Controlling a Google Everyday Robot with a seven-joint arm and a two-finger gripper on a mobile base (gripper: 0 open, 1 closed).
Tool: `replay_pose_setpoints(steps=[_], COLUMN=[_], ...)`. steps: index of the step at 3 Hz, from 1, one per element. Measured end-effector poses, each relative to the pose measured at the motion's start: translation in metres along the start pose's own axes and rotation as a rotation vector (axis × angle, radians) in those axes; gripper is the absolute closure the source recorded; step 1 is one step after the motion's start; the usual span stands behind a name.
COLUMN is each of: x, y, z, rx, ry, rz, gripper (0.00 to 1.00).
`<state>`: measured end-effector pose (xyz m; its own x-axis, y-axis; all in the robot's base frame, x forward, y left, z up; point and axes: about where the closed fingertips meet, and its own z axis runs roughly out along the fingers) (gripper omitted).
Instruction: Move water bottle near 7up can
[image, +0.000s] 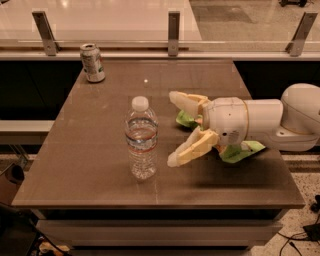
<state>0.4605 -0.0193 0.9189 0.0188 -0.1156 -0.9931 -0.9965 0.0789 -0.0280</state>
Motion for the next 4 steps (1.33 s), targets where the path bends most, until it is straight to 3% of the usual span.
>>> replay_pose_setpoints(steps=[2,4], x=[-0.011,-0.009], y=[0.013,0.020], z=[0.020,0.035], rx=[-0.013,-0.026], ry=[0.021,0.016], rz=[-0.092,-0.079], gripper=[0.00,0.00])
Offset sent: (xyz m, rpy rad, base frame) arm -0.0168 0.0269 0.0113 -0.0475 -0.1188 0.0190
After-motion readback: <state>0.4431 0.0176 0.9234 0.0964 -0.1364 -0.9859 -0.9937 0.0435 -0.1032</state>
